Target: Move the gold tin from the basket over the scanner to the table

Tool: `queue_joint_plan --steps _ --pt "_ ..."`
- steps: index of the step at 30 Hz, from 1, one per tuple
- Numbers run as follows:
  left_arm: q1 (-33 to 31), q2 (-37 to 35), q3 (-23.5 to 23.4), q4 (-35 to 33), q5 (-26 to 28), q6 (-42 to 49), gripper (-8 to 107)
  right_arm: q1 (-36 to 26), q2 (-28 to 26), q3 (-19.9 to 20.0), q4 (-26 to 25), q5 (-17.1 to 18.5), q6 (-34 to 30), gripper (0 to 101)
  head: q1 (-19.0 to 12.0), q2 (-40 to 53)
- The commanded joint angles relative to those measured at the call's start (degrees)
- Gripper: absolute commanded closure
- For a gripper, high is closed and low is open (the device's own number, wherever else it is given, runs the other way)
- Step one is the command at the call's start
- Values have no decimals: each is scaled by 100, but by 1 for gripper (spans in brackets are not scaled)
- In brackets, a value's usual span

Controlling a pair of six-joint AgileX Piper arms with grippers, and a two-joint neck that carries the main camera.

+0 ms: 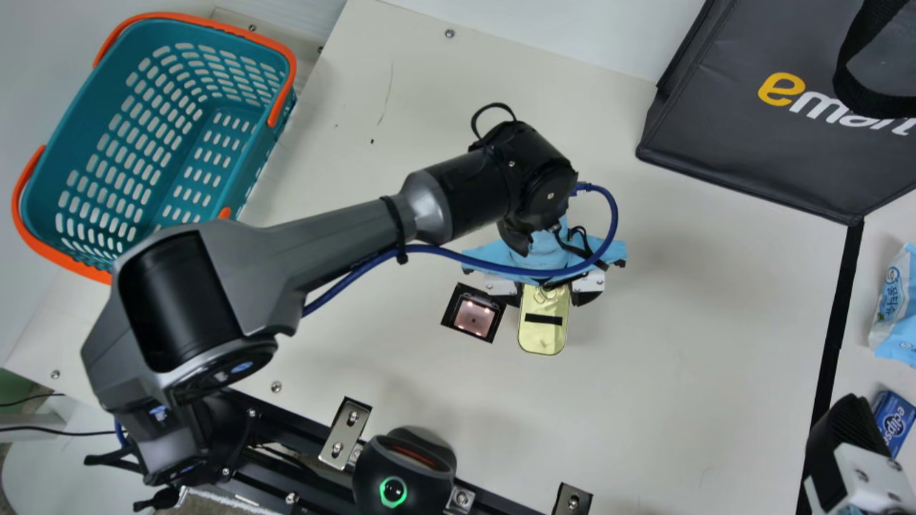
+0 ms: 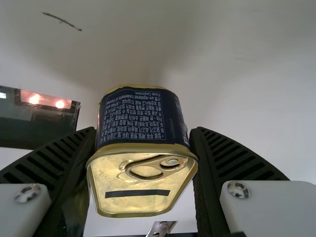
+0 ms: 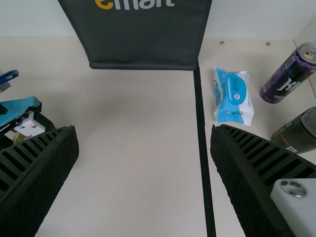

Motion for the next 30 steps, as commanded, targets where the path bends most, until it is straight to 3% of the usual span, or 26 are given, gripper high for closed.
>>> queue_joint_plan --steps 1,3,18,30 --pt "-20 49 -49 33 -1 -33 107 0 0 0 0 0 0 6 -175 14" --pt "-36 99 -97 58 -1 -66 107 0 0 0 0 0 0 6 -175 14" --pt "-94 271 -237 241 -114 -155 57 0 0 0 0 -7 0 6 -175 14" --pt "-117 50 -26 644 -695 -126 17 0 0 0 0 -12 0 6 -175 14"
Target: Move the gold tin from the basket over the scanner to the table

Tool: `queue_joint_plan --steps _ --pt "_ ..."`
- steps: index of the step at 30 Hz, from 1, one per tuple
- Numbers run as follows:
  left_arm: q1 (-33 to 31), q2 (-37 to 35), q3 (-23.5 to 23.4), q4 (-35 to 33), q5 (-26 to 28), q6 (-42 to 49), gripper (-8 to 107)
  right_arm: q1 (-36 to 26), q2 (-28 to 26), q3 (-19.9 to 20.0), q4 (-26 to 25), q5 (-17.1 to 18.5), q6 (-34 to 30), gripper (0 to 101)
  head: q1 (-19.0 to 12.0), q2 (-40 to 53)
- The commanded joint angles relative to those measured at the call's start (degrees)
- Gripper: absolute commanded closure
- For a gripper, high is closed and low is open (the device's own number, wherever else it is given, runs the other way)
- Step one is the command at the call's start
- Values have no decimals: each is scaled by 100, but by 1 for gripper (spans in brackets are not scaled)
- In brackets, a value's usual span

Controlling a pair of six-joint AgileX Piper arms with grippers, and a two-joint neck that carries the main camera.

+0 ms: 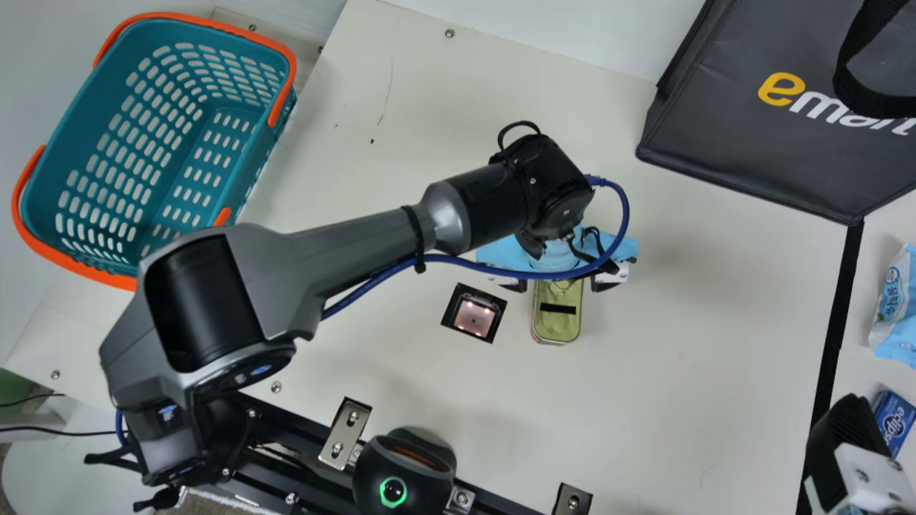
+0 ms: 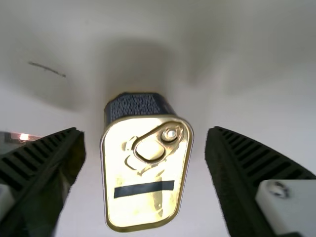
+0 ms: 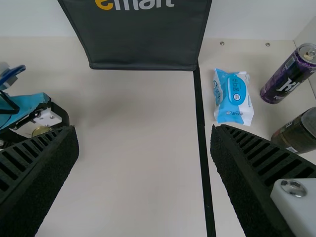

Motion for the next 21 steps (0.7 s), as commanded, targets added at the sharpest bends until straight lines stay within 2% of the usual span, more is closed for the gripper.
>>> queue_joint_plan --steps 1,3,12,21 --pt "27 -99 61 41 -149 57 13 0 0 0 0 0 0 6 -175 14" --pt "95 -249 156 71 -273 165 9 0 0 0 0 0 0 6 -175 14" --pt "798 -1233 841 -256 -606 1434 9 0 0 0 0 0 0 6 -175 14" --pt "1850 -2565 1768 -789 -491 3243 9 0 0 0 0 0 0 6 -175 14"
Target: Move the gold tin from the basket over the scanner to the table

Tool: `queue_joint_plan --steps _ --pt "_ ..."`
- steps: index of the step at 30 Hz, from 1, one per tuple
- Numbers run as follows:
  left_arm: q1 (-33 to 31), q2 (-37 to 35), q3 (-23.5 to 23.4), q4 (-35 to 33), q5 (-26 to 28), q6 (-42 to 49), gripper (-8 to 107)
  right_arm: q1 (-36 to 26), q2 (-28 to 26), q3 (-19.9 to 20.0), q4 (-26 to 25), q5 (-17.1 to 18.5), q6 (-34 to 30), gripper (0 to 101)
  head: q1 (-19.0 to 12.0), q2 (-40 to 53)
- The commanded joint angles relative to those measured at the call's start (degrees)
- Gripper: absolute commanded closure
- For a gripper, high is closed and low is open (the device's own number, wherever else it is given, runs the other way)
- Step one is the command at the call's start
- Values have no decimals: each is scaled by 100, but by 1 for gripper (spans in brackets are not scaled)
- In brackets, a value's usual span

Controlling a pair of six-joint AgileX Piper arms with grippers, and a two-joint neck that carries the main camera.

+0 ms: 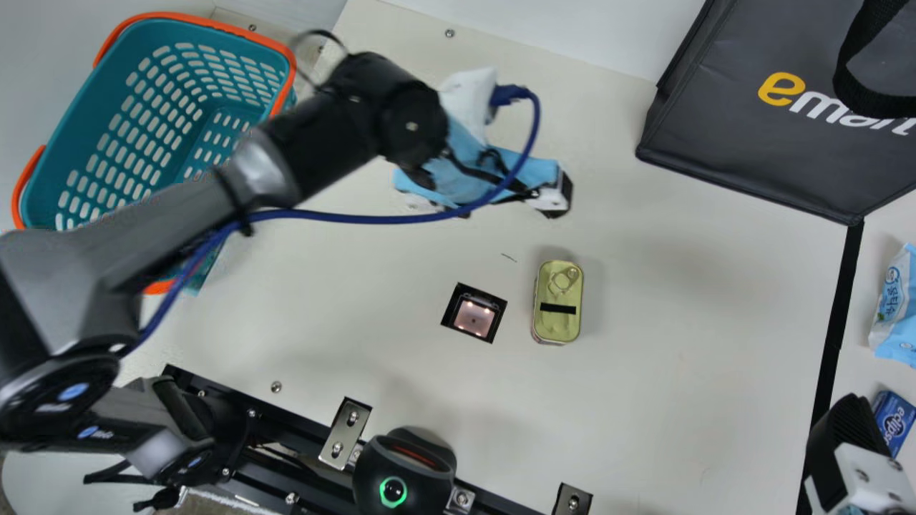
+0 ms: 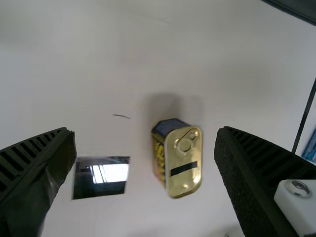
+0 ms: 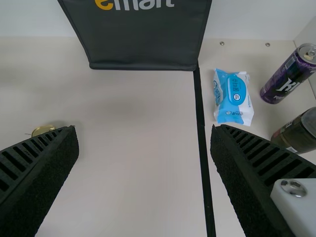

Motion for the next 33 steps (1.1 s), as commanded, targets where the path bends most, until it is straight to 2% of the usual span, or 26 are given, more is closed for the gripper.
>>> queue_joint_plan --steps 1,5,12,22,23,28,33 --pt "340 -535 273 -71 60 855 9 0 0 0 0 0 0 6 -175 14" --pt "765 -1237 630 -64 209 1577 9 0 0 0 0 0 0 6 -175 14" --pt "1327 -2462 1016 506 463 2316 9 0 0 0 0 0 0 6 -175 14" --pt "2023 -3920 980 1113 735 2737 9 0 0 0 0 0 0 6 -175 14" --pt "1941 -3603 999 1078 732 2724 9 0 0 0 0 0 0 6 -175 14" --pt "2020 -3927 978 1103 735 2727 9 0 0 0 0 0 0 6 -175 14" --pt "2020 -3927 978 1103 751 2727 9 0 0 0 0 0 0 6 -175 -654"
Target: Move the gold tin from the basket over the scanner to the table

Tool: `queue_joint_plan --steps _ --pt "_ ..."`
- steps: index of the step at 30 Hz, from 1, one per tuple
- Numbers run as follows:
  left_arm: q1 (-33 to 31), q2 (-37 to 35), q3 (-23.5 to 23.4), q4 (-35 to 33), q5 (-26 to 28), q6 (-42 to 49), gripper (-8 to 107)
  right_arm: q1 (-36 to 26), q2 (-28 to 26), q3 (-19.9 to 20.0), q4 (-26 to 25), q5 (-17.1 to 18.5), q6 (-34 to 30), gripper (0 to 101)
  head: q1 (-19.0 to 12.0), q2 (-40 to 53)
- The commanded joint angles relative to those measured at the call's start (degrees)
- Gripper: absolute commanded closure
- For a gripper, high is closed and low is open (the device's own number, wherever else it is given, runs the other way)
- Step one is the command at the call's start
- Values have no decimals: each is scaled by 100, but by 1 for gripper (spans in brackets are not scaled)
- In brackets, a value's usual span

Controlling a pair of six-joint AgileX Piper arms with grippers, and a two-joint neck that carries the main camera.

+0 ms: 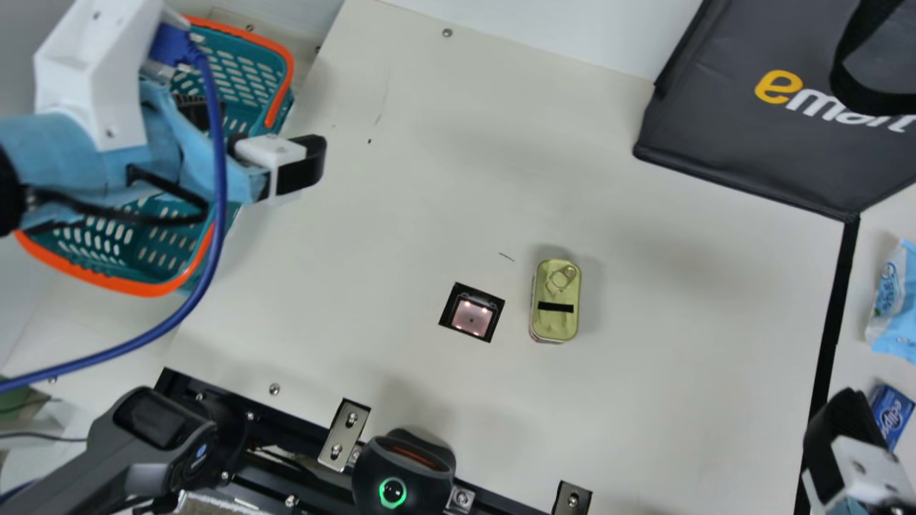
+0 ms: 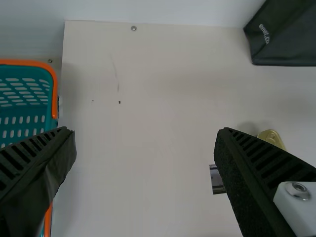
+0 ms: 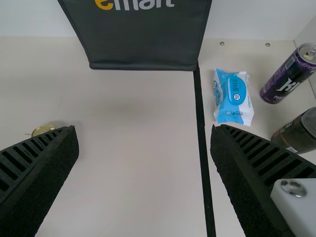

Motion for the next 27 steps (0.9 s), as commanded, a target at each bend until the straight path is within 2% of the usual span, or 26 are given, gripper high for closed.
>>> queue_joint_plan --steps 1,10,18,22,27 --pt "0 0 0 0 0 0 9 0 0 0 0 0 0 6 -175 -498" --pt "0 0 0 0 -16 0 9 0 0 0 0 0 0 6 -175 -1696" --pt "0 0 0 0 -16 0 9 105 81 46 -37 -49 -100 6 -175 -1696" --pt "0 0 0 0 -16 0 9 360 338 131 -109 -209 -211 6 -175 -1696" --pt "0 0 0 0 -16 0 9 988 872 237 -302 -514 -111 6 -175 -1696"
